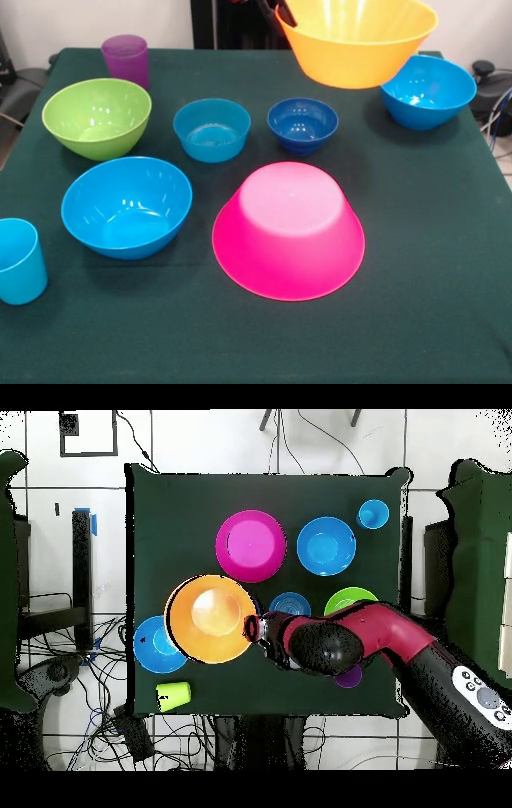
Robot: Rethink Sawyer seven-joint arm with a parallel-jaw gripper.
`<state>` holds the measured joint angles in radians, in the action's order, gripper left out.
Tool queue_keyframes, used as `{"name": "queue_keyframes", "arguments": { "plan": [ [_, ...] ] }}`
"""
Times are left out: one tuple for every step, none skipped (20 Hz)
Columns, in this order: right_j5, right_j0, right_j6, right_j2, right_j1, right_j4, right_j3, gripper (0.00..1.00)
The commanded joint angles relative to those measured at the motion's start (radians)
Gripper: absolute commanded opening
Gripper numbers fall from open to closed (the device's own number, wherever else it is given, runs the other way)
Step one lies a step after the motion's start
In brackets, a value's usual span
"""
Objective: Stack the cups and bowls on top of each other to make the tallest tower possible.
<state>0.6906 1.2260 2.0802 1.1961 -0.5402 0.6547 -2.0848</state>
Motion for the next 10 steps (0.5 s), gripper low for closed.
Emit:
{"name": "queue_keyframes", "arguments": {
  "plan": [
    [-0.042,-0.063,-0.237,-0.017,0.038,0.096,0.121,0.0],
    [-0.048,-0.064,-0.243,-0.02,0.048,0.104,0.127,0.0],
    [-0.053,-0.066,-0.239,-0.023,0.048,0.111,0.125,0.0],
    [-0.058,-0.071,-0.233,-0.027,0.047,0.121,0.129,0.0],
    [-0.055,-0.075,-0.237,-0.032,0.055,0.127,0.137,0.0],
    [-0.057,-0.08,-0.237,-0.038,0.063,0.137,0.147,0.0],
    [-0.054,-0.081,-0.244,-0.044,0.078,0.143,0.154,0.0],
    [-0.053,-0.083,-0.252,-0.049,0.091,0.152,0.164,0.0],
    [-0.047,-0.086,-0.259,-0.054,0.103,0.155,0.174,0.0],
    [-0.046,-0.087,-0.258,-0.056,0.108,0.161,0.179,0.0]
  ]
}}
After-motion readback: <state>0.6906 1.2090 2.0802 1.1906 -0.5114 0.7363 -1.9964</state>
